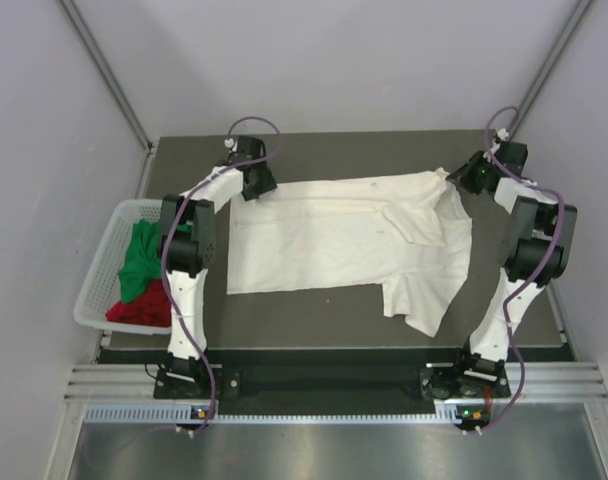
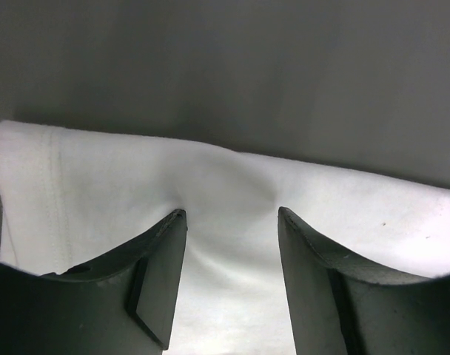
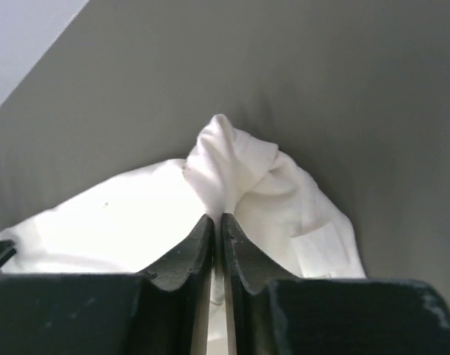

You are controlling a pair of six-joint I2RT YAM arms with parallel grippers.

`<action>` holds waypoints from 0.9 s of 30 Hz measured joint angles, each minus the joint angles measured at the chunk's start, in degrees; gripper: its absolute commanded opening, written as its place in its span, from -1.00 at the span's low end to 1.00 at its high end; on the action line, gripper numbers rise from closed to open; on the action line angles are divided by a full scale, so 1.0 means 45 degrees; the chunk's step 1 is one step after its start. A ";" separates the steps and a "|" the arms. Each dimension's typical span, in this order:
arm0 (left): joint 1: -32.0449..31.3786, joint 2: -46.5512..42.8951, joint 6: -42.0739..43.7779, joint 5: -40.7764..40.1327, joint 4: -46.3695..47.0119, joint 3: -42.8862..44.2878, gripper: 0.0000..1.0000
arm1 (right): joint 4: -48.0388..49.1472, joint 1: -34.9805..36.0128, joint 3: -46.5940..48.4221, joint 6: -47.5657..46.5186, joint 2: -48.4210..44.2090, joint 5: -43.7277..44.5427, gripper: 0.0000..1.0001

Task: Fold and stack the t-shirts
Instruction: Fold the tshirt

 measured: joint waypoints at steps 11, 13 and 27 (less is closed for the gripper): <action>0.0034 0.0369 0.0481 0.0087 -0.0505 0.0656 0.16 | -0.2385 0.0899 0.2599 -0.2171 0.0563 0.2914 -0.18; 0.0044 0.0345 0.0476 0.0131 -0.0408 0.0578 0.16 | -0.2841 0.1598 0.3517 -0.3196 0.0631 0.4255 -0.06; 0.0053 0.0155 0.0432 0.0165 0.0102 0.0112 0.15 | -0.3619 0.4925 0.5639 -1.0132 0.2807 0.9938 -0.14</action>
